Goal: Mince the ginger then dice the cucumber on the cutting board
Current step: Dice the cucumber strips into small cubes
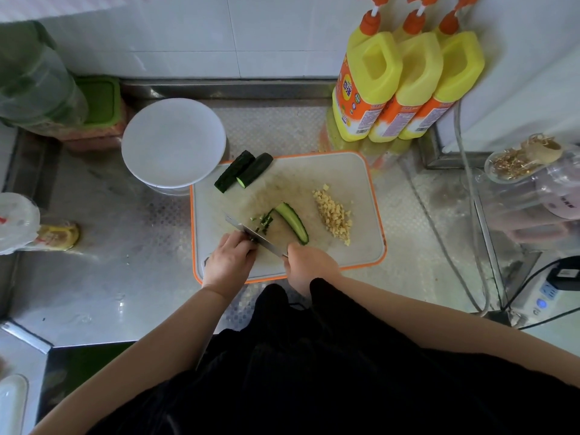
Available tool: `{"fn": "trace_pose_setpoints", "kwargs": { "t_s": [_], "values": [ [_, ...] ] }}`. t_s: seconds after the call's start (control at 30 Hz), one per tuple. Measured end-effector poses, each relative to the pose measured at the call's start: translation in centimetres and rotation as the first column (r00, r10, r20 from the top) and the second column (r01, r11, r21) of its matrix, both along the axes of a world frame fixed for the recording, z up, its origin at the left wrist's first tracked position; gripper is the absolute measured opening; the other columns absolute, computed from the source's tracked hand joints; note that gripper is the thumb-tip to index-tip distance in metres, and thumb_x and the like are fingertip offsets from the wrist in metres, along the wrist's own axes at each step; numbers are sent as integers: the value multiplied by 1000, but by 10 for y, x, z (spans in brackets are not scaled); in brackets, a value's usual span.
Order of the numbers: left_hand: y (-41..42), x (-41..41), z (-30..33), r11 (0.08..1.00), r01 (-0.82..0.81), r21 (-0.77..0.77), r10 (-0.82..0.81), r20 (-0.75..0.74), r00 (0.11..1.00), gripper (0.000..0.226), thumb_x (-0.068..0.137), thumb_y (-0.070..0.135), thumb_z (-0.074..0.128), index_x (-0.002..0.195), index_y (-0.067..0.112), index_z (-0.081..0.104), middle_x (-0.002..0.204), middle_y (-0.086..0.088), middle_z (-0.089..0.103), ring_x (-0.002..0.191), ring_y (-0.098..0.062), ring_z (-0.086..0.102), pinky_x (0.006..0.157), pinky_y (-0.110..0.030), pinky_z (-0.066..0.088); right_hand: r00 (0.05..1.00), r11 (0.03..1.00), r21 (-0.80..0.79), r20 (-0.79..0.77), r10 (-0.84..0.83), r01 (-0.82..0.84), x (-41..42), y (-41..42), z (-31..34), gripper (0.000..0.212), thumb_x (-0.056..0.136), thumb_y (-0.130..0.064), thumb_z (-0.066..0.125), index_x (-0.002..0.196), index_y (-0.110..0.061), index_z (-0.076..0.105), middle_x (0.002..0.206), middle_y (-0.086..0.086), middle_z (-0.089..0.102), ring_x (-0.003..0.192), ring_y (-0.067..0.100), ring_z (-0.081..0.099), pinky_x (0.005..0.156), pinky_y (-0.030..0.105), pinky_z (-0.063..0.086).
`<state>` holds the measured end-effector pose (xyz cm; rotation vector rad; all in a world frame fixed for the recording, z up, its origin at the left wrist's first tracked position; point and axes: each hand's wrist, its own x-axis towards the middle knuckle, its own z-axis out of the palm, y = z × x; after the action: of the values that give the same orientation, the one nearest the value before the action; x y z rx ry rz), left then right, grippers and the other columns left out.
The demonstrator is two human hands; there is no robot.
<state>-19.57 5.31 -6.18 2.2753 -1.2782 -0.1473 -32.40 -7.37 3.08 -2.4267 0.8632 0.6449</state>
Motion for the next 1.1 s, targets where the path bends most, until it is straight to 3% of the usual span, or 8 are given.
{"fn": "trace_pose_setpoints", "kwargs": {
  "t_s": [0.07,0.17,0.43,0.63,0.7,0.8,0.97,1.1],
  "values": [
    [1,0,-4,1000,-18,7,18,-13,1000,34,88,32,47,83,10,72,93,-1,62,90,-19,50,49,-40,53,1000,1000,-20,-30,5,-6,4,1,-1,23,99,-19,41,116,-5,48,75,4,51,73,28,55,60,34,41],
    [1,1,-9,999,-33,10,33,-41,999,34,89,33,49,83,10,73,94,0,63,89,-22,54,51,-42,53,999,1000,-17,-43,10,-11,8,3,-5,32,98,-13,41,129,-2,43,94,11,63,80,30,60,61,33,41],
    [3,2,-7,1000,-2,-17,2,-11,1000,28,91,29,52,83,10,72,92,0,60,84,-24,55,49,-41,52,989,986,76,-11,-147,148,4,-12,-8,32,102,-35,37,107,-7,51,101,15,63,96,34,60,68,35,41],
    [6,0,8,1000,-11,-14,10,-38,999,7,86,15,68,85,9,70,92,-2,60,91,-22,50,56,-41,53,998,998,28,35,-50,49,2,-5,4,27,102,-31,36,103,-7,48,82,8,58,82,32,59,61,34,37],
    [6,0,7,1000,-25,9,25,-40,999,18,88,22,60,83,8,70,92,-3,61,90,-24,50,57,-41,53,1000,999,33,29,-5,4,2,0,9,27,102,-30,36,105,-7,49,78,5,54,79,30,56,61,33,36],
    [6,0,2,999,-34,8,34,-44,998,33,87,32,48,81,8,70,91,-2,62,86,-26,55,57,-39,53,1000,1000,23,25,-3,3,4,4,6,24,101,-28,37,107,-8,50,96,12,61,87,33,60,64,34,39],
    [6,-1,-4,998,-64,-11,63,-66,996,31,87,33,52,81,11,72,90,1,63,85,-23,57,56,-38,52,999,999,-3,-16,48,-48,7,7,-7,24,100,-20,40,116,-5,50,99,13,64,88,31,63,63,33,42],
    [8,2,-9,999,-31,-31,30,-21,999,26,88,29,54,82,11,72,91,0,63,84,-23,56,53,-40,52,1000,998,54,-15,-24,25,8,-2,-9,30,102,-32,37,108,-6,51,96,12,63,90,32,61,65,35,41]
  ]
}}
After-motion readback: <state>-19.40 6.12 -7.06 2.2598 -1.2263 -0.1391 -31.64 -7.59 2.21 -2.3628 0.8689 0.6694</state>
